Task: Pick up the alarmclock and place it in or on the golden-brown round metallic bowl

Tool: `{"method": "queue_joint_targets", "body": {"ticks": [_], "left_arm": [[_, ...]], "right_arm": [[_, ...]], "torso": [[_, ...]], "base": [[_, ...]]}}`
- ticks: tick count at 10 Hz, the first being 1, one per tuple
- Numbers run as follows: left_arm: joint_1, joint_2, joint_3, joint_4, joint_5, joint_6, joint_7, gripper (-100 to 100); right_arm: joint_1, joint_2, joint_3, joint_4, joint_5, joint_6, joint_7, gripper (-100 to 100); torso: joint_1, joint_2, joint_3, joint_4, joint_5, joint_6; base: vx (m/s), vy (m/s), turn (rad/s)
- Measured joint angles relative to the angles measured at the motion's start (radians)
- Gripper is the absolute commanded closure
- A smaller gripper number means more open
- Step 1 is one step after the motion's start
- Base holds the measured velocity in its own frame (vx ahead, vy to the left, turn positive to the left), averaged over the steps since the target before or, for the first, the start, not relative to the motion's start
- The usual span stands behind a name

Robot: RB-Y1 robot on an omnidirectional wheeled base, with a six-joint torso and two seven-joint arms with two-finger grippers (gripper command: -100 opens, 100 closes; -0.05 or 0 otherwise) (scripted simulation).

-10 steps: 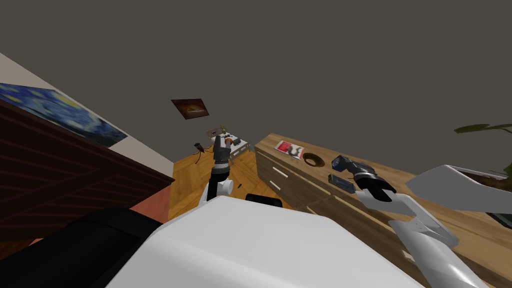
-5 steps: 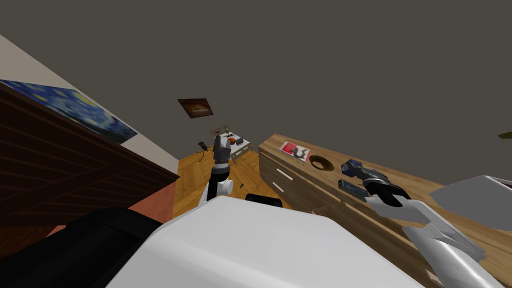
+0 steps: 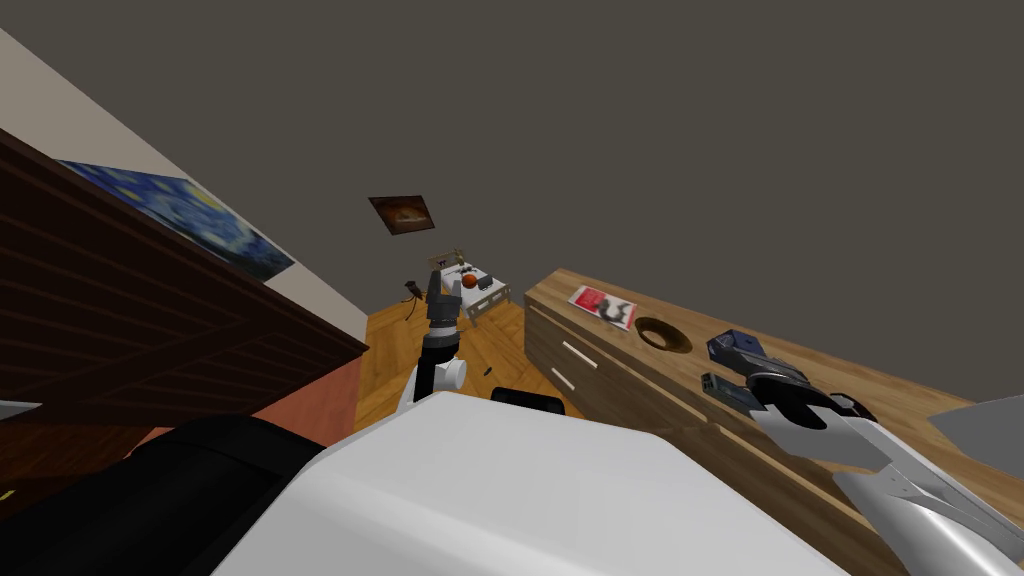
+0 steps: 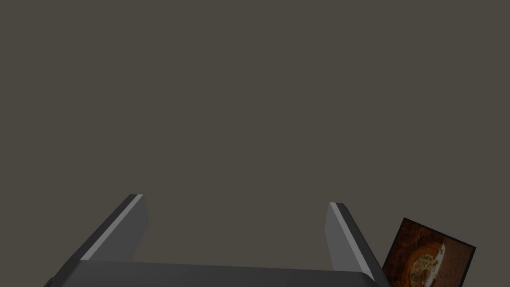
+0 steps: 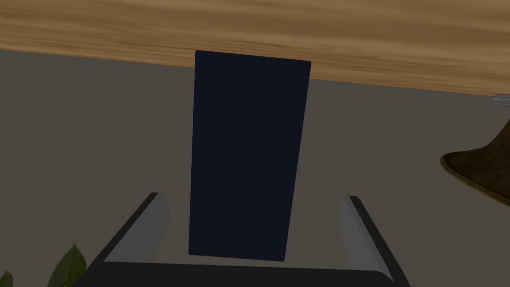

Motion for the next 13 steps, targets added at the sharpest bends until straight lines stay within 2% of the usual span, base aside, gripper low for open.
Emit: {"method": "queue_joint_targets", "body": {"ticks": [4,5,6,7,8,12,13], "left_arm": [[0.000,0.000,0.000,0.000,0.000,0.000,0.000,0],[0.000,0.000,0.000,0.000,0.000,0.000,0.000,0],[0.000,0.000,0.000,0.000,0.000,0.000,0.000,0],[0.000,0.000,0.000,0.000,0.000,0.000,0.000,0],[0.000,0.000,0.000,0.000,0.000,0.000,0.000,0],[0.000,0.000,0.000,0.000,0.000,0.000,0.000,0],[0.000,0.000,0.000,0.000,0.000,0.000,0.000,0]], "right_arm": [[0.000,-0.021,-0.007,0.094,0.018,-0.001,0.023,-100],[0.000,-0.021,-0.008,0.097,0.019,-0.002,0.024,0],[0.000,-0.021,-0.008,0.097,0.019,-0.002,0.024,-100],[-0.001,-0.014,-0.010,0.099,0.024,-0.003,0.027,-100],[-0.002,-0.014,-0.010,0.099,0.024,-0.003,0.028,100],[-0.003,-0.015,-0.012,0.098,0.023,-0.004,0.026,100],[-0.003,-0.015,-0.012,0.098,0.023,-0.004,0.027,0]], "torso": [[0.001,0.000,0.000,0.000,0.000,0.000],[0.000,0.000,0.000,0.000,0.000,0.000],[-0.001,0.001,0.001,0.000,0.000,0.000],[-0.005,-0.003,-0.001,0.000,-0.001,0.000],[-0.005,-0.002,-0.001,-0.001,-0.001,0.000],[-0.002,-0.001,-0.001,-0.001,-0.002,-0.001],[-0.002,-0.001,-0.001,-0.001,-0.002,-0.001]], "base": [[0.018,0.040,0.059],[0.000,0.000,0.000],[0.081,-0.060,-0.004],[0.051,-0.039,0.008],[0.006,-0.007,-0.008],[0.000,0.000,0.000],[0.000,0.000,0.000]]}}
